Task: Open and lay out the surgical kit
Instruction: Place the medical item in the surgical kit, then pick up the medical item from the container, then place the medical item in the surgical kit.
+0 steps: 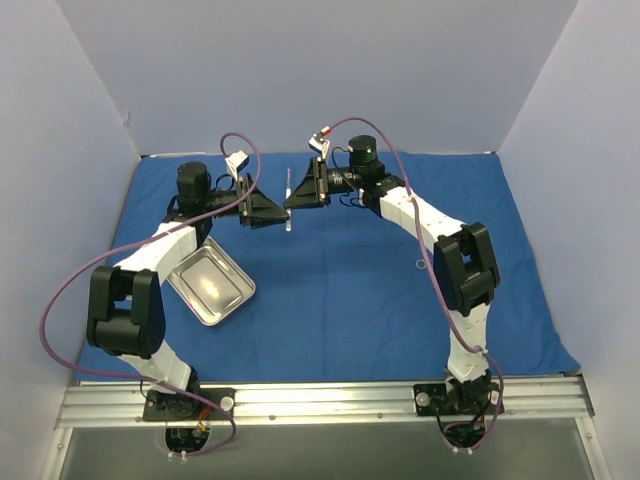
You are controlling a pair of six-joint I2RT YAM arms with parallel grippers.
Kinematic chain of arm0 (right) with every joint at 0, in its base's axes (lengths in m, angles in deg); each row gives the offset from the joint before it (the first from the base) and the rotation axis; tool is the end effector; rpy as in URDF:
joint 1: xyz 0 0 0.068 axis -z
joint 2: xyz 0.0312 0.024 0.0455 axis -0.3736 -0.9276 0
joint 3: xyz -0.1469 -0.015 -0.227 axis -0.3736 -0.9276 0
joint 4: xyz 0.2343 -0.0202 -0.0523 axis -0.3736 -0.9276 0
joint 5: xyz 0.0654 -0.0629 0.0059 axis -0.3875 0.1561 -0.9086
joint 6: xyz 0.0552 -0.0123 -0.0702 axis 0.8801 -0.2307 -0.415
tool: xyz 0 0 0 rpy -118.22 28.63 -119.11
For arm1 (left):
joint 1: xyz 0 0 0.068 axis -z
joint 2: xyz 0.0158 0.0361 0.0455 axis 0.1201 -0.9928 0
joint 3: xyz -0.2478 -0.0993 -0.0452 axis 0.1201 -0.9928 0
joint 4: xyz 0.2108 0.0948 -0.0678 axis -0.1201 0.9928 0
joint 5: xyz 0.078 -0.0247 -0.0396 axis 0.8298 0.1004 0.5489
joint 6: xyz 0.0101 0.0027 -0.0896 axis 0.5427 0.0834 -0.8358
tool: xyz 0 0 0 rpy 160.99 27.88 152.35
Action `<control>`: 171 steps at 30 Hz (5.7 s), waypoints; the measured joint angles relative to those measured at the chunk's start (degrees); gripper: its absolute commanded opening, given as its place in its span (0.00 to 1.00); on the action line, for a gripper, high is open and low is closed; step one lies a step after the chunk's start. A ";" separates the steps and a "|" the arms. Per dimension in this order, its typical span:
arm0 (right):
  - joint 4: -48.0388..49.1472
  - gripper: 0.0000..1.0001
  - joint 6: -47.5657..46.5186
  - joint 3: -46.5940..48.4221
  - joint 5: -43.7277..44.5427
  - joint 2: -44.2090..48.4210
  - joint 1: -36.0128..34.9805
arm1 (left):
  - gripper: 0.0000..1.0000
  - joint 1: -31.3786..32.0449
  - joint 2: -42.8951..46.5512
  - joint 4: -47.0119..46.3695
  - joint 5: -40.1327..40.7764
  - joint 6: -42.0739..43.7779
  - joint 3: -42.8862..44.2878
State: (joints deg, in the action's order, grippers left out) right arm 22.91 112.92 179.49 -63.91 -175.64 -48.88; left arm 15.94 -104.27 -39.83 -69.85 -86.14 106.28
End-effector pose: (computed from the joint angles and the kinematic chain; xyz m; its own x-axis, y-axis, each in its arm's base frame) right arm 0.3772 0.2769 0.3164 -0.7575 -0.0913 -0.6464 -0.6397 -0.0930 0.7629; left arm 0.3460 -0.1311 0.2881 -0.9270 -0.1558 -0.3413 0.3186 0.1535 -0.9354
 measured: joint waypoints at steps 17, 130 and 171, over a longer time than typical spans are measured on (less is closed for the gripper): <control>-70.25 0.00 -35.23 13.16 56.37 -3.43 8.44 | 0.67 -5.22 1.42 55.78 36.79 33.70 15.43; -60.89 0.57 -35.65 26.25 24.81 -5.40 6.36 | 0.02 -0.66 -6.80 52.72 16.52 32.46 17.70; -18.16 0.00 -3.41 -2.05 9.99 7.50 7.85 | 0.79 5.68 -6.73 30.60 1.70 20.26 15.02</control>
State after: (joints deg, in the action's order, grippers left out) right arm 4.74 109.51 177.43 -53.92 -168.14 -41.03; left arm 21.62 -111.00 -9.23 -68.14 -65.88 121.29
